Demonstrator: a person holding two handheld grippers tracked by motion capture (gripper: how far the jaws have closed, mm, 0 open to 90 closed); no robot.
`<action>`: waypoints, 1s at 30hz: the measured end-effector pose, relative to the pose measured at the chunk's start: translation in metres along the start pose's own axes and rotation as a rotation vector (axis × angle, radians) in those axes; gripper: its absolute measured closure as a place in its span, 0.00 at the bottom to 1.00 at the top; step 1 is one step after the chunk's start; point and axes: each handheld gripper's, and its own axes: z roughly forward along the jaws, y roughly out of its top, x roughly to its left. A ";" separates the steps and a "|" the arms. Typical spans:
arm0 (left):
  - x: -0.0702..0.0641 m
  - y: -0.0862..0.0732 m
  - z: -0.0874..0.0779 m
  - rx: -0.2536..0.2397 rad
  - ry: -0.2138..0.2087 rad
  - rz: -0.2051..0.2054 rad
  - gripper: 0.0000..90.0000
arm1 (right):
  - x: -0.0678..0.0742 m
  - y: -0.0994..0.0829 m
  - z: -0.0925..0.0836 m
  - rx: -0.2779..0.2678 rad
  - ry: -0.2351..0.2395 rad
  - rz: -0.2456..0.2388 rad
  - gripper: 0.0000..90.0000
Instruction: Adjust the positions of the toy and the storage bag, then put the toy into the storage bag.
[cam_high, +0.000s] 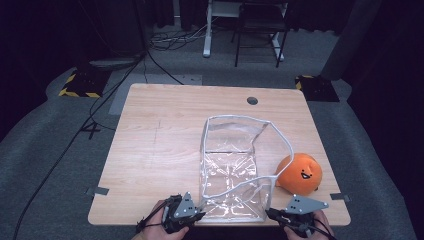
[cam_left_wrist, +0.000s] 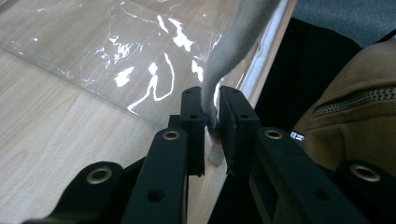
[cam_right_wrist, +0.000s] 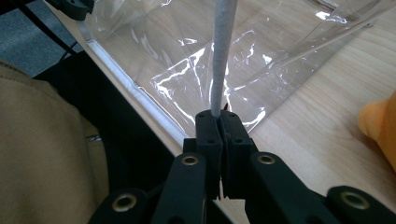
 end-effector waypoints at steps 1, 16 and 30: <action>-0.001 0.000 0.000 -0.001 -0.003 -0.003 0.89 | 0.000 -0.001 -0.001 0.001 0.001 0.003 0.97; -0.004 -0.005 -0.010 -0.010 0.029 -0.025 0.52 | -0.004 0.000 -0.009 0.007 -0.009 0.010 0.74; 0.029 -0.024 -0.029 -0.005 0.152 -0.095 0.38 | -0.019 0.006 -0.024 0.021 -0.015 0.046 0.64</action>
